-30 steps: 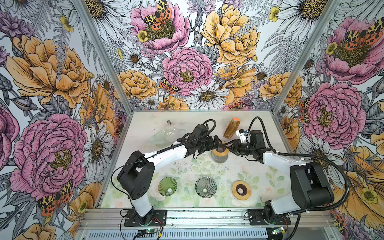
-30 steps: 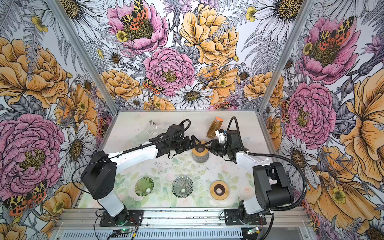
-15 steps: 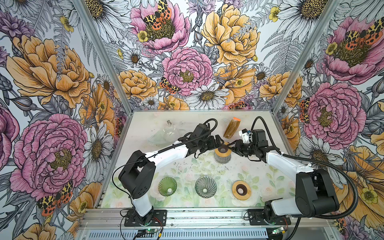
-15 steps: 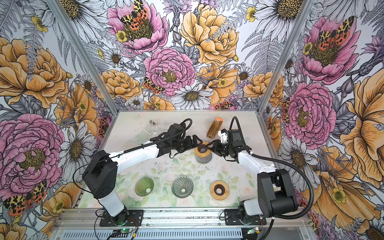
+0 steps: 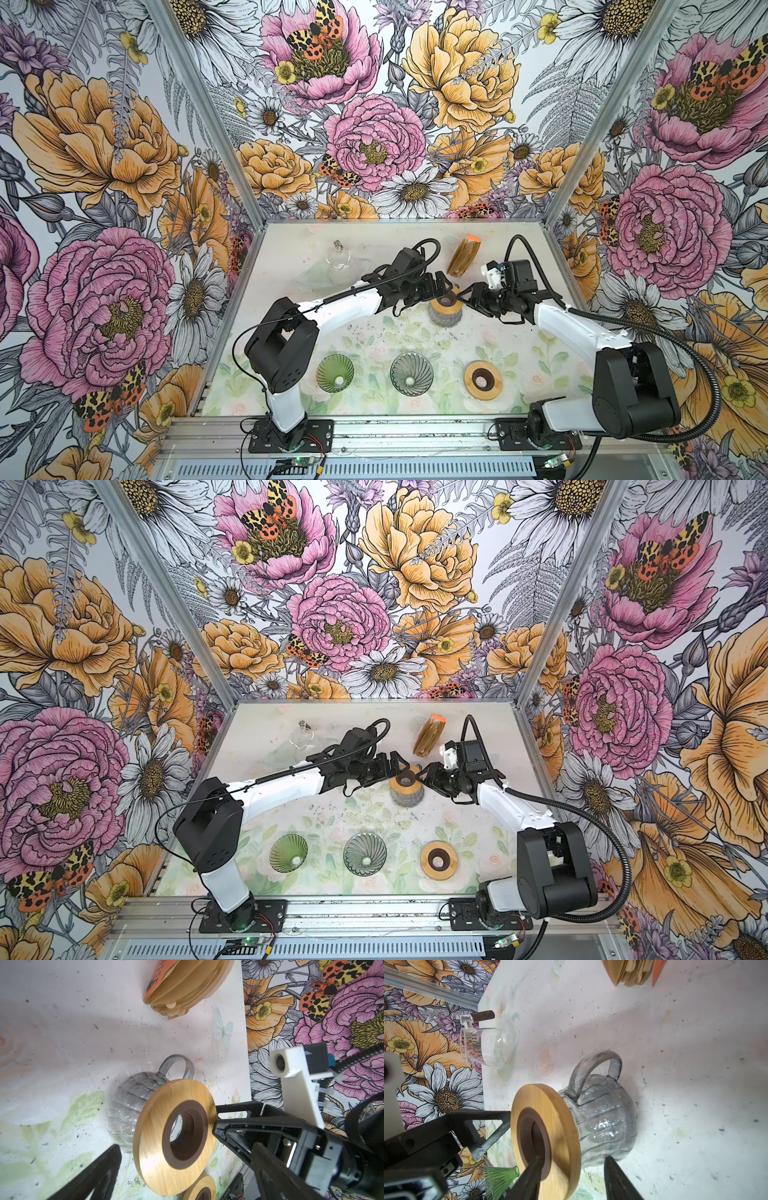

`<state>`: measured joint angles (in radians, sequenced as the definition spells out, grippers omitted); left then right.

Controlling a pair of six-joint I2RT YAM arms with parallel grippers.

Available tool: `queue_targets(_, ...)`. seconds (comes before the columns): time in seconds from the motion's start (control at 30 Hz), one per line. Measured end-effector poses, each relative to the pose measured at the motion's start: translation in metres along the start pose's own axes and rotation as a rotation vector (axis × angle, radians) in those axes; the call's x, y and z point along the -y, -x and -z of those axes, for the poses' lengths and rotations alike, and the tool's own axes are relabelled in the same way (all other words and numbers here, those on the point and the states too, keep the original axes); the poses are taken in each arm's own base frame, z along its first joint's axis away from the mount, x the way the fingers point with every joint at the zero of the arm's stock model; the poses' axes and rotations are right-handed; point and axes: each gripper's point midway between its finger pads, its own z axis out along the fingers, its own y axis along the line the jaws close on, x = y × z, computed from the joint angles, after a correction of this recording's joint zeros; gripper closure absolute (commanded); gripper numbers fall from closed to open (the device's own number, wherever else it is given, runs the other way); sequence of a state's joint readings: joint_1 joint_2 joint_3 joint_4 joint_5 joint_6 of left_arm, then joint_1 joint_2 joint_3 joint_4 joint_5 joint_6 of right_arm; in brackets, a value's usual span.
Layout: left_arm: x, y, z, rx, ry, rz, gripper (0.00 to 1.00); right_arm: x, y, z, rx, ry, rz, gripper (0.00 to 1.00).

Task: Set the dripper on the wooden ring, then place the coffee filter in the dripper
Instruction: 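Hold the wooden ring with the right gripper above the grey pitcher mouth, then lower the wooden ring flat onto the pitcher mouth and open the right gripper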

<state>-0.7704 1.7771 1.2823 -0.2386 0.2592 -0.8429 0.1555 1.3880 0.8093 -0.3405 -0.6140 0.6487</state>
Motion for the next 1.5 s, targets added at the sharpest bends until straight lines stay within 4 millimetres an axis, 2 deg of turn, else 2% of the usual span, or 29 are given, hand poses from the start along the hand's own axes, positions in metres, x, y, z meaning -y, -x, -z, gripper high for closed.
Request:
queue_targets(0.4,0.013,-0.003,-0.001,-0.012,-0.027,-0.014,0.01,-0.008,0.0,-0.002,-0.02,0.041,0.003,0.51)
queue_targets(0.87,0.009,-0.005,-0.002,-0.023,-0.018,-0.008,0.01,-0.01,0.002,-0.003,-0.015,0.053,0.004,0.5)
queue_targets(1.1,0.004,-0.003,0.01,-0.015,-0.008,0.002,0.01,-0.006,0.002,-0.005,-0.017,0.045,-0.022,0.34)
queue_targets(1.3,0.004,-0.002,0.011,-0.013,-0.01,0.001,0.01,0.0,-0.005,-0.009,-0.026,0.05,-0.06,0.27)
queue_targets(1.5,0.004,0.0,0.014,-0.007,-0.009,0.002,0.01,-0.007,-0.006,-0.01,-0.03,0.094,-0.079,0.22)
